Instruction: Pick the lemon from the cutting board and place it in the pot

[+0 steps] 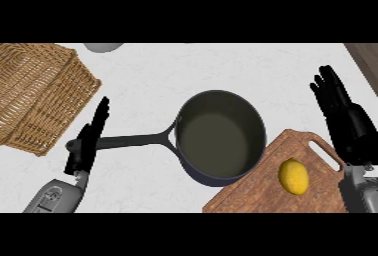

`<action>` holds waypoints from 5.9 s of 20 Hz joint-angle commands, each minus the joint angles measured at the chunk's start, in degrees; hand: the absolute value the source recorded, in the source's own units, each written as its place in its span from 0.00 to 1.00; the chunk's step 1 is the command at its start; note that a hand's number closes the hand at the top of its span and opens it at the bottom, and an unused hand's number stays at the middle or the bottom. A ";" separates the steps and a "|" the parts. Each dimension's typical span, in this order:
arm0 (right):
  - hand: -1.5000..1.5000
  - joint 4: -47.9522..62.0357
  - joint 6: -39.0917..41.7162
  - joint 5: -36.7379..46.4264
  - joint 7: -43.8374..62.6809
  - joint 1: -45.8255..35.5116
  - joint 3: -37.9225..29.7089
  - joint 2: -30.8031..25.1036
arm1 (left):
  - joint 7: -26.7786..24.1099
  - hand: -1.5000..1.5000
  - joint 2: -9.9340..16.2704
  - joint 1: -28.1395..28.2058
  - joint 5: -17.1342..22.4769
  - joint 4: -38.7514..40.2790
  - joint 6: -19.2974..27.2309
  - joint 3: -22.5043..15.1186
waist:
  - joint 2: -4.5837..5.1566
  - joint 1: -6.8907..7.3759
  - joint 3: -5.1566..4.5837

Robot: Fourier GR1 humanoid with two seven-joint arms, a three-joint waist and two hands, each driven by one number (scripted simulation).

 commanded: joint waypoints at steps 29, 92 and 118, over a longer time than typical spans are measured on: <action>0.00 -12.66 13.70 19.56 -23.64 32.73 -12.09 -19.49 | 0.87 0.50 -0.69 -0.05 11.18 -13.80 -2.57 15.21 | 0.35 1.95 -1.80; 1.00 -4.44 18.40 71.65 3.89 17.31 26.56 16.96 | 5.14 0.50 -9.76 -1.75 1.36 -15.75 -11.62 22.99 | 0.16 3.36 -1.87; 1.00 -12.26 -11.44 92.00 54.00 -1.16 55.18 18.70 | 5.59 0.50 -8.70 -2.03 1.72 -13.32 -12.30 24.09 | -1.35 2.13 -1.97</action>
